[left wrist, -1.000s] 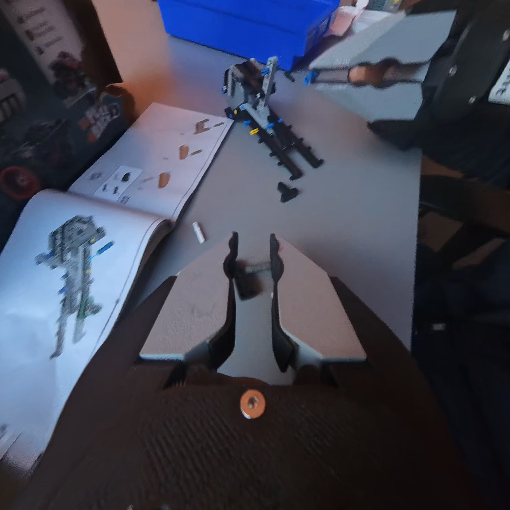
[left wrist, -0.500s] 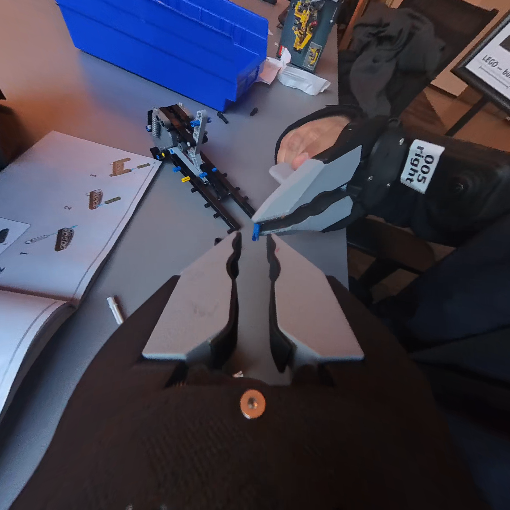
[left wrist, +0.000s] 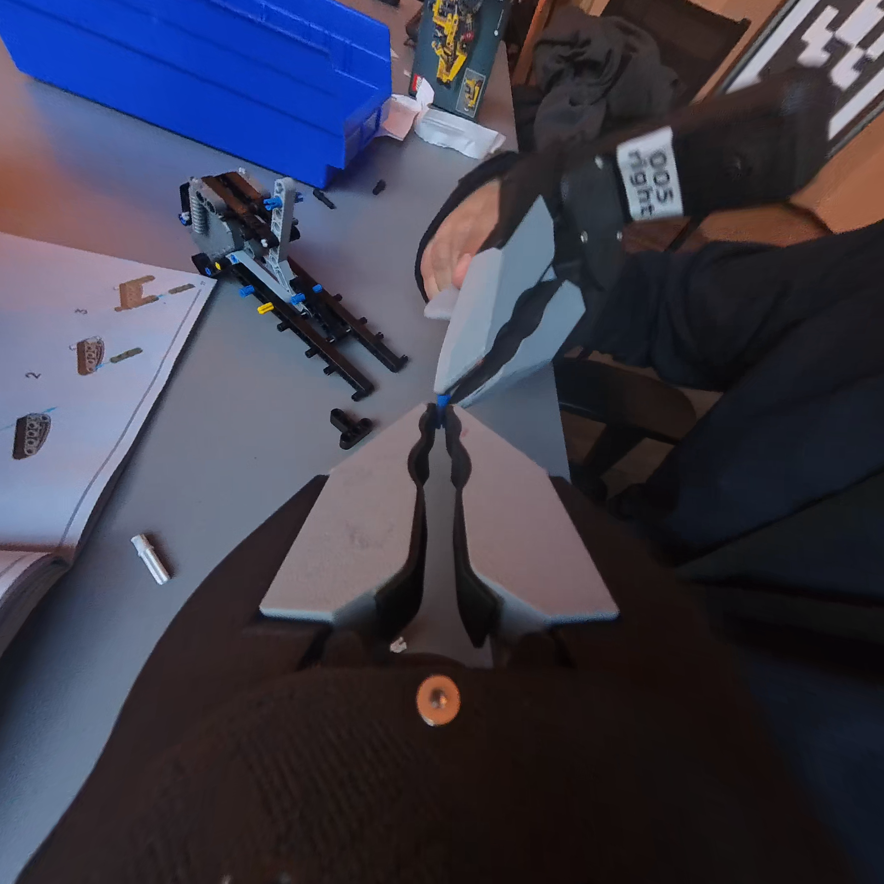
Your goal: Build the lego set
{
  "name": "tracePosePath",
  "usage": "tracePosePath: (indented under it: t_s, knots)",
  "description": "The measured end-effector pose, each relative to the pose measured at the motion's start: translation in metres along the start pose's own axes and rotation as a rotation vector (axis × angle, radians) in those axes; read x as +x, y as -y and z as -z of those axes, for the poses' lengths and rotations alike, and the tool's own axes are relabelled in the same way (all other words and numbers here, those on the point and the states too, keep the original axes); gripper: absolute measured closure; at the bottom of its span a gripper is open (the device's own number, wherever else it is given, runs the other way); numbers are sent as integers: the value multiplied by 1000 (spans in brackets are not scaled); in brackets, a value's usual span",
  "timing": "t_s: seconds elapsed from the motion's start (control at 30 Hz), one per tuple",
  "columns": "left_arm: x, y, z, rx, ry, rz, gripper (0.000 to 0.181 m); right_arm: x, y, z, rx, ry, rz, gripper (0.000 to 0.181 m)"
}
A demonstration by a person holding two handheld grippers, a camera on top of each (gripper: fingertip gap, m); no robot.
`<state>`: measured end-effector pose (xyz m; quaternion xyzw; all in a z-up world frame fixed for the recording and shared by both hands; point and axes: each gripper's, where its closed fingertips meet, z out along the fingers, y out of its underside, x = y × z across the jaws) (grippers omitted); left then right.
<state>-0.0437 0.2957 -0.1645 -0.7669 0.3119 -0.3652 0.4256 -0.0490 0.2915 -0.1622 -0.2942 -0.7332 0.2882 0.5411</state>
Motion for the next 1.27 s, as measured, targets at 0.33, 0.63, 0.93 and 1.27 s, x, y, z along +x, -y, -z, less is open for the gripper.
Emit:
tracePosePath:
  t_s: [0.33, 0.63, 0.93, 1.27]
  knots:
    - [9, 0, 2, 6, 13, -144, 181, -5, 4, 6, 62, 128, -175, 179]
    - [19, 3, 2, 37, 4, -239, 181, -8, 10, 9, 107, 189, -247, 181]
    - [-17, -17, 0, -96, 192, -206, 181, 7, -19, 10, -7, 121, -293, 181]
    - [-11, -40, -2, -222, 160, -193, 176, -22, -46, 22, -147, 288, -387, 172]
